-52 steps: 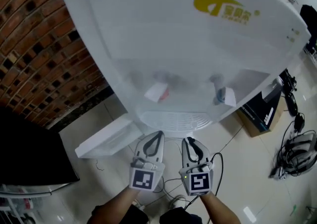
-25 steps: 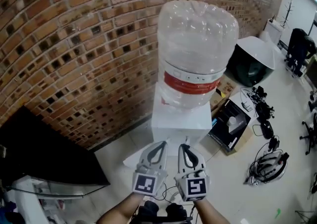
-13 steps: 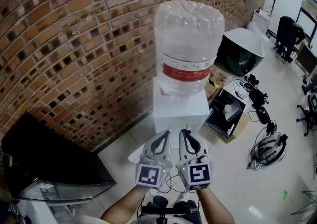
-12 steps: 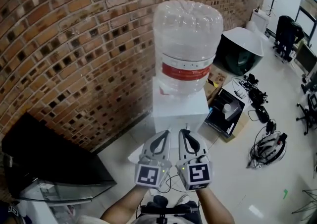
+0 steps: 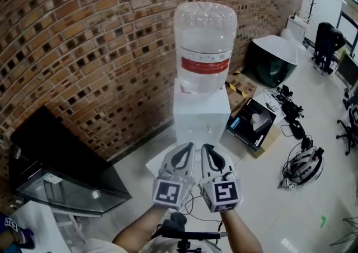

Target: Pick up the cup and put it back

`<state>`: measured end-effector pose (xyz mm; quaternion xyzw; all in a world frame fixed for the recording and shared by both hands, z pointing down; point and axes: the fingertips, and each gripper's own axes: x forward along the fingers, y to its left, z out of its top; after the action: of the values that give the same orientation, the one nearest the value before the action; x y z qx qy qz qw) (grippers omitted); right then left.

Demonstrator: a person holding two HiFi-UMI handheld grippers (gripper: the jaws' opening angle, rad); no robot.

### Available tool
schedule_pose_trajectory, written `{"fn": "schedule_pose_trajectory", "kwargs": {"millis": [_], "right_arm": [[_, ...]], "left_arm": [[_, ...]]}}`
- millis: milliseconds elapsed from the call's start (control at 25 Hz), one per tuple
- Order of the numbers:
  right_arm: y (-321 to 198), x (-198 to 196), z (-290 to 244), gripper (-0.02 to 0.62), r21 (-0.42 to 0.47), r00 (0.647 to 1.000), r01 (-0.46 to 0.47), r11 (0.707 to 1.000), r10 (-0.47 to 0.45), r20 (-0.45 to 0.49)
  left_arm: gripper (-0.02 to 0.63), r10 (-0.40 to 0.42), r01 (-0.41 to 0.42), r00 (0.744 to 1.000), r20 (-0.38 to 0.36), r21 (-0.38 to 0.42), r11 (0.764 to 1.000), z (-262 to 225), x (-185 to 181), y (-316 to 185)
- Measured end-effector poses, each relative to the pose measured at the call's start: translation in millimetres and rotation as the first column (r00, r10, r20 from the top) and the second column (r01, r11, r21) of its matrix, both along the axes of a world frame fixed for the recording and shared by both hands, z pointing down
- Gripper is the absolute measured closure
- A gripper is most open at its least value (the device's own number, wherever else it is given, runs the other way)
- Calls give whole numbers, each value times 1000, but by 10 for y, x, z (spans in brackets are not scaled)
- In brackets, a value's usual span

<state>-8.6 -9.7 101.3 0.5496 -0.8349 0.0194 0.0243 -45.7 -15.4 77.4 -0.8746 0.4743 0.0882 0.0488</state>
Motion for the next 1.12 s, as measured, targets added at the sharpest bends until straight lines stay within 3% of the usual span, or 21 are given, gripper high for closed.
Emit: {"fn": "schedule_pose_trajectory", "kwargs": {"millis": [200, 480, 720, 1120], "right_arm": [[803, 220, -58, 591, 16, 998, 24, 1000, -25, 53], [1645, 366, -148, 592, 22, 998, 52, 998, -53, 21], [1938, 261, -224, 593, 28, 999, 46, 999, -46, 24], [2115, -85, -265, 594, 39, 1000, 24, 999, -24, -3]], "left_arm": [[603, -28, 27, 999, -19, -11, 1000, 3, 238, 797], [604, -34, 34, 999, -4, 10, 999, -179, 452, 1673], [603, -60, 60, 998, 7, 12, 998, -168, 278, 1989], [604, -63, 63, 998, 4, 7, 998, -239, -103, 2114]]}}
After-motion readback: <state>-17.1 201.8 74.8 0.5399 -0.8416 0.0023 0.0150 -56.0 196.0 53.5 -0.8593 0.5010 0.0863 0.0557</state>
